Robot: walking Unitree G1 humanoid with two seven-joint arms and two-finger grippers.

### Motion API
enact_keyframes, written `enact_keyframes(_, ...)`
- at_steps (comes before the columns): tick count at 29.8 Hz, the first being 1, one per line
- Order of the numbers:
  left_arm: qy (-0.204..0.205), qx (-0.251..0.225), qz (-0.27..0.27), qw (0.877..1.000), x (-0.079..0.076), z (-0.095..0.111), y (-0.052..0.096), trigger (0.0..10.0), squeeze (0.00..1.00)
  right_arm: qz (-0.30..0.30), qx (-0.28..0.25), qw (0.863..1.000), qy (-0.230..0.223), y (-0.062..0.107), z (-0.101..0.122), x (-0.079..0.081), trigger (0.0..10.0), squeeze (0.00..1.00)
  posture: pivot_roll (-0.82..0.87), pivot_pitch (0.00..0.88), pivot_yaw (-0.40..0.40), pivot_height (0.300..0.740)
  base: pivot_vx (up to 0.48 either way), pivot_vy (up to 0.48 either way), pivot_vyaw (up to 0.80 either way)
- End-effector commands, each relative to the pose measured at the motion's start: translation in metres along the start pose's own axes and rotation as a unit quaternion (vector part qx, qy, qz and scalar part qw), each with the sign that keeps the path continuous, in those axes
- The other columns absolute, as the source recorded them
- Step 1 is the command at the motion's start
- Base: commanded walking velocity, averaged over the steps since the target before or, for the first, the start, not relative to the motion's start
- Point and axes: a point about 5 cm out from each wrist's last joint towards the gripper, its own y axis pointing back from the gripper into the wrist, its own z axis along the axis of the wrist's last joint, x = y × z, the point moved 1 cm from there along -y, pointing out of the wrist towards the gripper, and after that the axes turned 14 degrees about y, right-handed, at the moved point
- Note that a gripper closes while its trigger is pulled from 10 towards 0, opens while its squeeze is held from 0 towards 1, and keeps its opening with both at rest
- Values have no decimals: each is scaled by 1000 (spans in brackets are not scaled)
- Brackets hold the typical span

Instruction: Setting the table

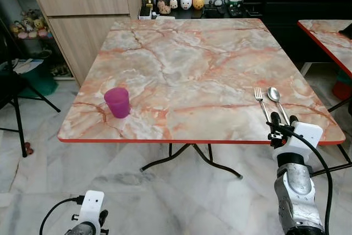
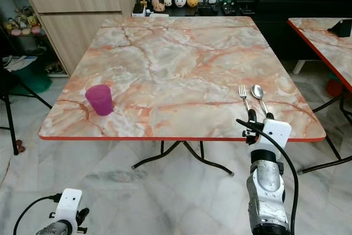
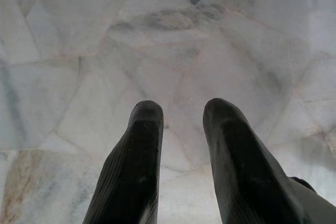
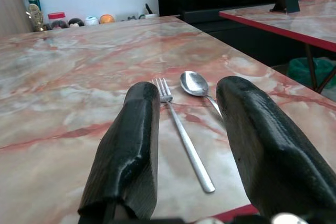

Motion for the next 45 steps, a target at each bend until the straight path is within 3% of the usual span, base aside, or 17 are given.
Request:
enact_keyframes(1, -5, 13, -2, 1000, 1, -5, 1, 10000, 0, -6, -3, 1000, -1, -2, 2, -4, 10000, 0, -20, 0, 25, 740, 0, 0, 0)
enact_keyframes(11, -3, 15, -2, 1000, 0, -6, 1, 10000, 0, -2, -5, 1000, -1, -2, 3, -3, 10000, 0, -23, 0, 27, 740, 0, 0, 0)
enact_keyframes(26, -5, 13, -5, 1000, -5, -5, 0, 10000, 0, 4, -3, 1000, -1, -1, 2, -1, 10000, 0, -25, 0, 26, 740, 268, 0, 0)
enact_keyframes(45, -8, 0, -13, 1000, -9, 0, -1, 10000, 0, 4, 6, 1000, -7, -5, 5, -1, 10000, 0, -24, 0, 24, 740, 0, 0, 0)
